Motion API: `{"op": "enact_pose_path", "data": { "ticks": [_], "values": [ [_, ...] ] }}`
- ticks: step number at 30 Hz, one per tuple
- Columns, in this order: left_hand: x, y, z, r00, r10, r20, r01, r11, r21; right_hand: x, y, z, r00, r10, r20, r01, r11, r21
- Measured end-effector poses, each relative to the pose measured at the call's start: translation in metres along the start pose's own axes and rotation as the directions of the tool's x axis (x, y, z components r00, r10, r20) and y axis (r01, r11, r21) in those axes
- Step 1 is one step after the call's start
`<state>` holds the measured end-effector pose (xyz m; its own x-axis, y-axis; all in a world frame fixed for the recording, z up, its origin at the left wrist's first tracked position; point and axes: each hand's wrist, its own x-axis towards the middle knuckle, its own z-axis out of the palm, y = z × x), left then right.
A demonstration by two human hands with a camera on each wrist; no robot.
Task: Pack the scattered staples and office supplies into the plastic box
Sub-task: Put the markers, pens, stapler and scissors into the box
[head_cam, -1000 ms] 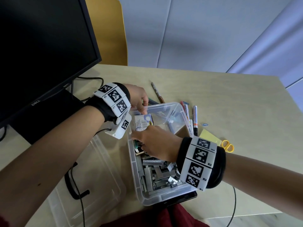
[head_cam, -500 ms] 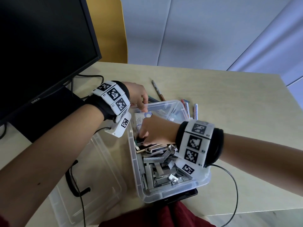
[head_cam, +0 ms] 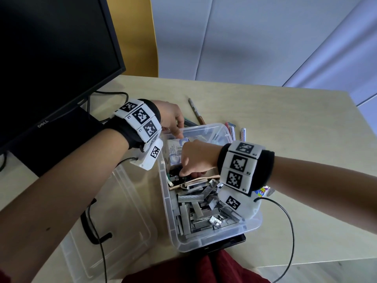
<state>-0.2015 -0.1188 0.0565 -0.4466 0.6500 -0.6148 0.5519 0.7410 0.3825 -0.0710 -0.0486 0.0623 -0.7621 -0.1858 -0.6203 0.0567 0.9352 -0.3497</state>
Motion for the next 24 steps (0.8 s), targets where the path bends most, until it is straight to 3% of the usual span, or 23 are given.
{"op": "enact_pose_path", "data": {
  "ticks": [9, 19, 24],
  "values": [
    [-0.001, 0.002, 0.000, 0.999, -0.023, 0.038, 0.025, 0.997, -0.066, 0.006, -0.004, 0.008, 0.995, 0.039, -0.091, -0.052, 0.989, -0.136],
    [-0.005, 0.006, 0.001, 0.999, -0.028, 0.020, 0.029, 0.999, -0.031, 0.002, -0.003, 0.021, 0.984, 0.028, -0.178, -0.046, 0.994, -0.099],
    [-0.009, 0.010, 0.002, 0.999, -0.029, -0.031, 0.031, 0.998, 0.046, -0.006, 0.009, 0.009, 0.998, 0.024, -0.060, -0.024, 1.000, 0.009]
  ]
}}
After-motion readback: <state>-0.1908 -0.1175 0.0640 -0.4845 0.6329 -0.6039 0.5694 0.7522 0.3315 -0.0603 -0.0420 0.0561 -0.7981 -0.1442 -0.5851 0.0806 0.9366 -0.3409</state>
